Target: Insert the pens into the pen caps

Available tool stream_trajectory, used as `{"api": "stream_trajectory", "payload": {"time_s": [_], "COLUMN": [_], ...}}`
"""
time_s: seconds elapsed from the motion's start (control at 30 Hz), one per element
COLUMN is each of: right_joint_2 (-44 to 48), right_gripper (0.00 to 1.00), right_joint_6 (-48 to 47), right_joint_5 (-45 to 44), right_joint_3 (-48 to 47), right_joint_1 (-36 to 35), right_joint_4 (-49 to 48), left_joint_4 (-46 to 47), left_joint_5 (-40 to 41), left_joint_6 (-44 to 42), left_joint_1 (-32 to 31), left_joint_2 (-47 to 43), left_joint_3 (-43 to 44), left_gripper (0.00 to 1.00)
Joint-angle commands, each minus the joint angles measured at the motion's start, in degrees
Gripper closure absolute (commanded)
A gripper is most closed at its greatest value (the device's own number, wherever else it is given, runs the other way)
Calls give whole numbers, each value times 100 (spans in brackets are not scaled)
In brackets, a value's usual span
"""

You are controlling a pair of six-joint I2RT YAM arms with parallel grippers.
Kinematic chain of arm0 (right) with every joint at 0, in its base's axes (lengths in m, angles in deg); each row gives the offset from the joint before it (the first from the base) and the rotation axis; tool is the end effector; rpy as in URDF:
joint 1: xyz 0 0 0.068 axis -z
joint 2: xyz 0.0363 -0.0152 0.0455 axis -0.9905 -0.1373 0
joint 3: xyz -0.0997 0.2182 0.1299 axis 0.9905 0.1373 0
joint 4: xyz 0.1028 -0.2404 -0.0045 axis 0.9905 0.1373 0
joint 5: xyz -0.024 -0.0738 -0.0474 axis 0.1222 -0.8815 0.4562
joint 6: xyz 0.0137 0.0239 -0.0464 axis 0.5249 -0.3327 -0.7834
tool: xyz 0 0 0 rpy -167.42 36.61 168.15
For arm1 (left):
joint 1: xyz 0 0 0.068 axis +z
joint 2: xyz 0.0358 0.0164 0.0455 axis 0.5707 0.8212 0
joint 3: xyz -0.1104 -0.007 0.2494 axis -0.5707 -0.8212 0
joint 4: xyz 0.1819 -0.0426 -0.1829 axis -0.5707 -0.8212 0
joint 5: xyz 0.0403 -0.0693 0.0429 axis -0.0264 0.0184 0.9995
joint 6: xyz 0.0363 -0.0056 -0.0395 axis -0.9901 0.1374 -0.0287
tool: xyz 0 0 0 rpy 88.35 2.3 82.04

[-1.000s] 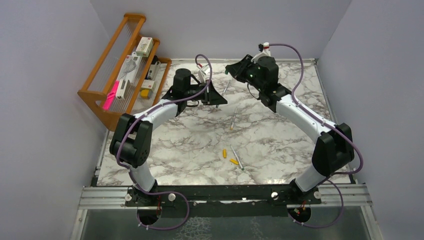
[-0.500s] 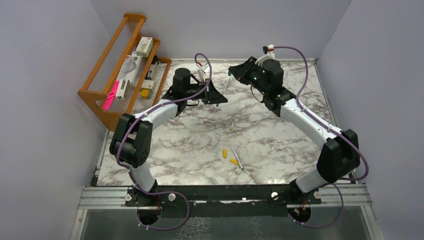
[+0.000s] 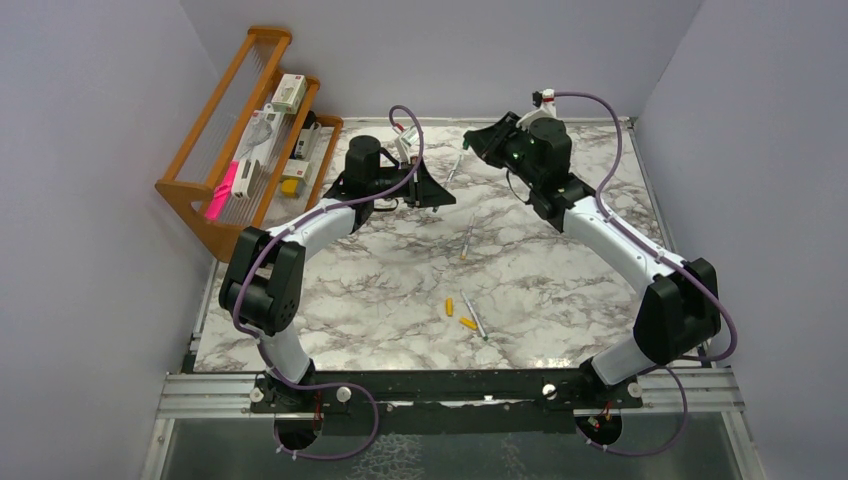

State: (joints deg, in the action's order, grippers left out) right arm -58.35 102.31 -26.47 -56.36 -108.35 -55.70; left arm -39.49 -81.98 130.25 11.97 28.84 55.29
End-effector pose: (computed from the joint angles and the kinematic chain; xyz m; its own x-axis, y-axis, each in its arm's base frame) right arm 0.3315 0.1647 0.3466 -0.4259 0.5528 -0.7162 -0.2453 0.6914 0.6795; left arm 0.3518 -0.1797 0.2691 -0.7747 -0.0870 -0.6263 0.6001 0.2109 -0.7716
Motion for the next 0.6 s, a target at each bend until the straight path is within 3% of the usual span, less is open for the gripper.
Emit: {"api": "stream_trajectory", "payload": {"time_s": [0.0,0.57], "right_joint_2": [60,-208], "right_gripper": [99,99], "right_joint_6": [-88,-65], "right_joint_5": [62,421], "right_joint_3": [16,-81], "right_joint_1": [38,66], "right_joint_4": [-192,-311], "left_joint_4": [245,307], "left_joint_5": [-228,-257], "left_joint_6": [37,83], "left_joint_1": [10,8], "left_joint_2": [-115,-80], "left_joint_3": [169,196], "left_gripper": [100,100]}}
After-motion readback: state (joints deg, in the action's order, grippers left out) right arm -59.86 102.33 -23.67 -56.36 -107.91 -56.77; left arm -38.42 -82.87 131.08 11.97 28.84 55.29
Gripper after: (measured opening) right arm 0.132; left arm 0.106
